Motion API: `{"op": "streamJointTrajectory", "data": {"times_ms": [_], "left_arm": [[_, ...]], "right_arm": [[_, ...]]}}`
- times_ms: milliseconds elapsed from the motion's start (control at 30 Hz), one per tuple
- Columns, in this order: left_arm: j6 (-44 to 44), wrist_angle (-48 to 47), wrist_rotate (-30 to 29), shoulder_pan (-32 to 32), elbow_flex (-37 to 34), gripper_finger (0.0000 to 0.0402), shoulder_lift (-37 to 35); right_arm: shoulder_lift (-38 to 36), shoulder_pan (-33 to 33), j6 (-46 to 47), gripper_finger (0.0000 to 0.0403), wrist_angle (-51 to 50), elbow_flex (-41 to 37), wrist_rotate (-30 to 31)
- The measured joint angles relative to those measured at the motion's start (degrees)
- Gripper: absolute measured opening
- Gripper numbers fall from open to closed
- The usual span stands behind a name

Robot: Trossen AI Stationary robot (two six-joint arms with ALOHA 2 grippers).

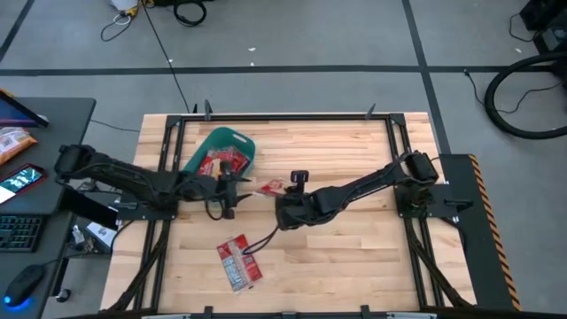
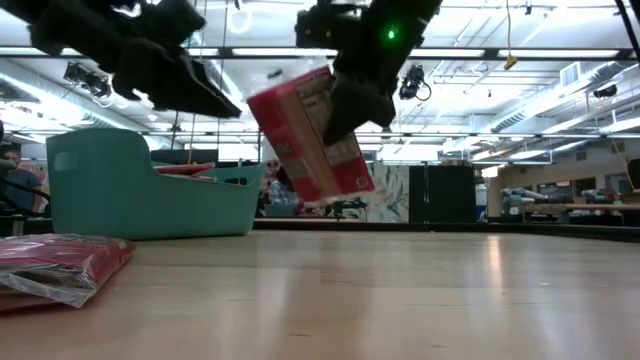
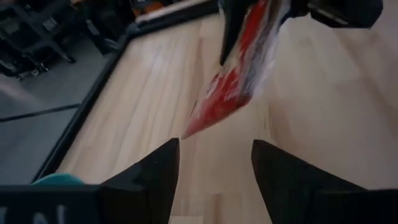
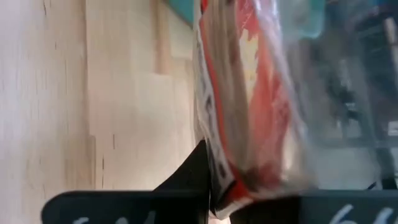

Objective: Sort popcorn bags into baskets
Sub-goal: Put the red popcorn bag into the green bin

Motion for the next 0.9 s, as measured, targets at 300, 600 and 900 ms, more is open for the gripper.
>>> {"op": "streamJointTrajectory", "data": {"times_ms": [300, 600, 900], "left_arm": [[-0.74, 0.5, 0.04, -0.1, -5.11, 0.0204, -14.81], [-0.58, 4.3, 0.05, -0.17, -10.49, 0.0204, -26.41], [-0.58, 3.77, 0.06, -0.68, -13.73, 0.0203, -39.24]], "right_arm": [[-0.1, 0.71, -14.66, 0.0031, 14.21, 0.0, 5.82], [0.01, -1.67, -29.09, 0.0031, 27.46, 0.0, 6.03], [0.1, -4.1, -36.53, 0.0031, 37.93, 0.0, 1.2]]}}
